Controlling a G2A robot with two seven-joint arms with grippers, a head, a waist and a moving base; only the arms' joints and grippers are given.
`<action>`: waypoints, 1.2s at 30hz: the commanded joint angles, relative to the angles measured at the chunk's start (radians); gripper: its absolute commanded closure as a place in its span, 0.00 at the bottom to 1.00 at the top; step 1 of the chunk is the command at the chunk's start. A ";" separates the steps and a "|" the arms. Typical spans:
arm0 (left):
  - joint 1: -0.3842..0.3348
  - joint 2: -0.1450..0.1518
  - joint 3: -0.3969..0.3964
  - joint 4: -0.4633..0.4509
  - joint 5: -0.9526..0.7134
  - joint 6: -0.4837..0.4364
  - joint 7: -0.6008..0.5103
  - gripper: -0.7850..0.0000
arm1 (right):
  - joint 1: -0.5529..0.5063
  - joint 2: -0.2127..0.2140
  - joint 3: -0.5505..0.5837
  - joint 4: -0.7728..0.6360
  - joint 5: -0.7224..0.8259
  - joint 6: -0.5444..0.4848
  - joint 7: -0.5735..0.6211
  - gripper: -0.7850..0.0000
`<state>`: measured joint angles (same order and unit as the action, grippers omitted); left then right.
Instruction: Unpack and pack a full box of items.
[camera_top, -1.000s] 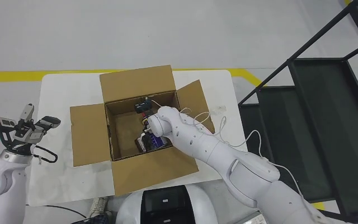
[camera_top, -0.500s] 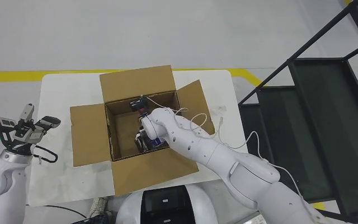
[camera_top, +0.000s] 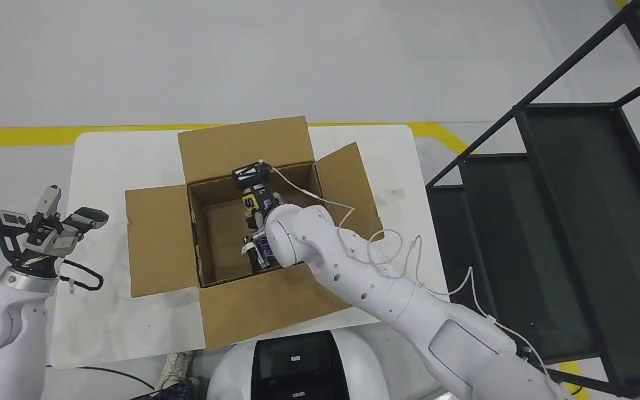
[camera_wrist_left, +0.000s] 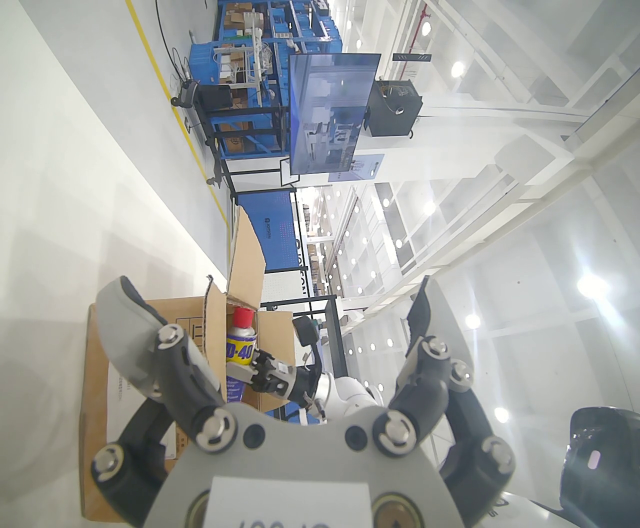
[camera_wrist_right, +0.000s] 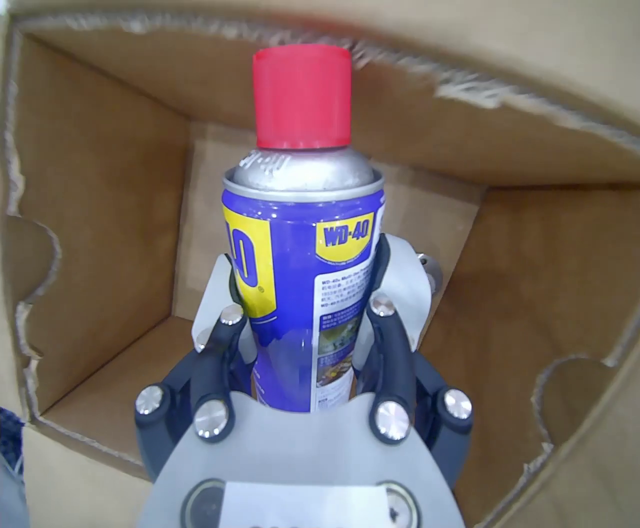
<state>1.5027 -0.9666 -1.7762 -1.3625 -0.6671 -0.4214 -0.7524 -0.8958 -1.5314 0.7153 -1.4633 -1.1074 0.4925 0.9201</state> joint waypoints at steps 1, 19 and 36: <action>0.000 0.000 0.000 0.000 0.000 0.000 0.000 0.00 | -0.067 0.016 0.048 -0.092 -0.032 0.008 -0.058 1.00; 0.000 0.000 0.000 0.000 0.000 0.000 0.000 0.00 | -0.551 0.109 0.360 -0.664 -0.025 -0.262 -0.305 1.00; 0.000 0.000 0.000 0.000 0.000 0.000 0.000 0.00 | -0.561 0.109 0.369 -0.668 -0.009 -0.264 -0.331 1.00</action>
<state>1.5027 -0.9666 -1.7762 -1.3625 -0.6671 -0.4214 -0.7524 -1.4510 -1.4227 1.0787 -2.1282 -1.1261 0.2290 0.6036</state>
